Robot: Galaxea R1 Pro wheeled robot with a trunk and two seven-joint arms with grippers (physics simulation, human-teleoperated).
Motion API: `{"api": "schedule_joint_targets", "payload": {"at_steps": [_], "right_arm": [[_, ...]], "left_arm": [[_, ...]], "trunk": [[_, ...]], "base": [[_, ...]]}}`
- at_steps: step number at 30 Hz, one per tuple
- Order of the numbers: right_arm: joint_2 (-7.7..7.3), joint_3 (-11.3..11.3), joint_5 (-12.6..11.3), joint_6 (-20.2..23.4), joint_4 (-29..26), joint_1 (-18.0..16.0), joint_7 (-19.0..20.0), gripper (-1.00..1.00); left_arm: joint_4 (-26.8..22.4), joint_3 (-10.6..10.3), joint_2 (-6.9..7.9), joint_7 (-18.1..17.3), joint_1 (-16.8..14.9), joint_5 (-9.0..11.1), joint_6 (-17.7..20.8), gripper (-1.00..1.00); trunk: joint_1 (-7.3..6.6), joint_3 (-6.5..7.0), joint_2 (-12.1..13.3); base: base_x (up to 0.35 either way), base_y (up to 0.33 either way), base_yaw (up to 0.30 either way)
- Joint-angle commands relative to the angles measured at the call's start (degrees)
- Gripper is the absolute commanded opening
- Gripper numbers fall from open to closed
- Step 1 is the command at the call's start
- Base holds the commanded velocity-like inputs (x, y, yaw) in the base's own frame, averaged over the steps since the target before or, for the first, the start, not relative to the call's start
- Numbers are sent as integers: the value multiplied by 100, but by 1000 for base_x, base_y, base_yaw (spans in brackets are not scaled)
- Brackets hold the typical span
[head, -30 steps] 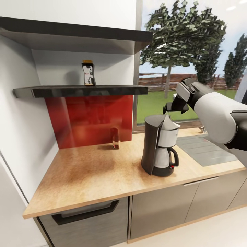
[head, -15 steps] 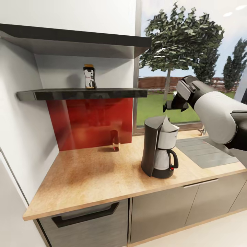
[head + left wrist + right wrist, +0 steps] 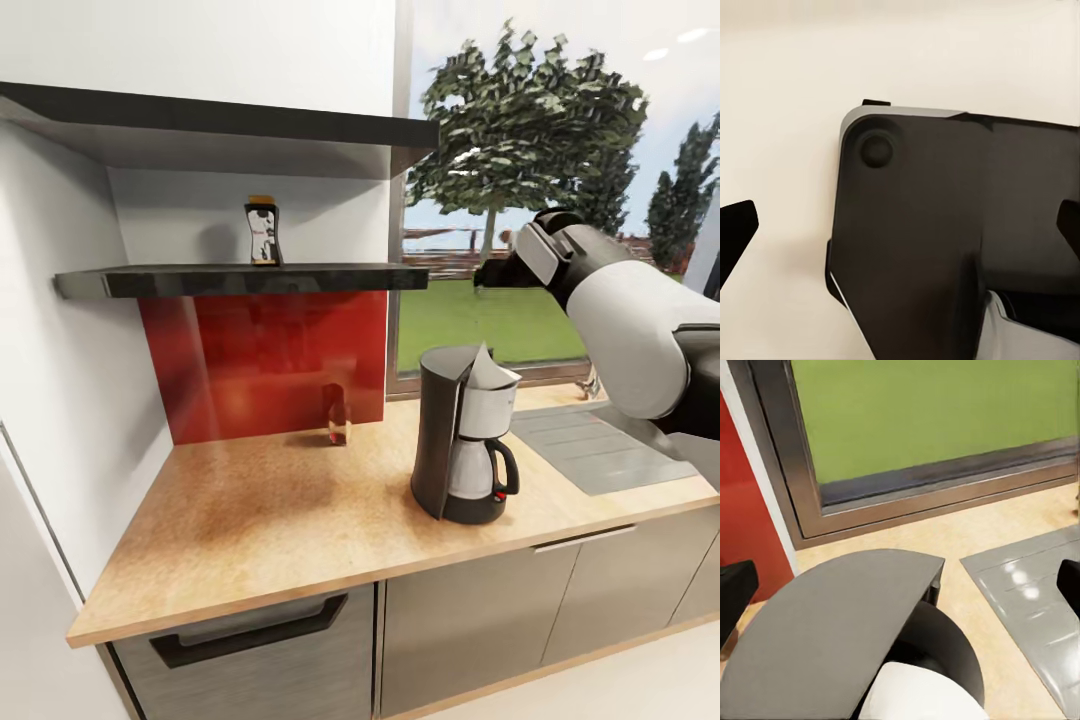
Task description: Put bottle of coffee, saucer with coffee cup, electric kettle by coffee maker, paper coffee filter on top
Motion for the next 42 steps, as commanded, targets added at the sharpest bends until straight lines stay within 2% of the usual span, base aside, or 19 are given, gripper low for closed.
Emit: {"api": "schedule_joint_targets", "payload": {"at_steps": [1,2,5,9,19,42], "right_arm": [[2,-9,-10,-75,4,1,-20,100],[6,-9,-13,-355,28,1,-18,100],[10,-9,-18,-750,46,1,-9,100],[11,-9,-21,-938,58,1,-2,100],[12,-9,-21,-987,70,1,-11,100],[11,-9,-21,-997,79,1,-8,100]], "left_arm": [[-1,36,-2,-2,0,17,-16,100],[-8,39,-2,-2,0,14,-17,100],[-21,42,2,-2,0,13,-18,100],[-29,49,6,1,0,12,-18,100],[-32,43,7,4,0,12,-18,100],[-27,50,-2,4,0,12,-19,100]], "trunk": [[2,-1,-3],[2,-1,-3],[2,-1,-3],[2,0,-3],[2,0,-3],[2,36,-3]], "base": [[0,0,0],[0,0,0],[0,0,0],[0,0,0],[0,0,69],[0,0,286]]}}
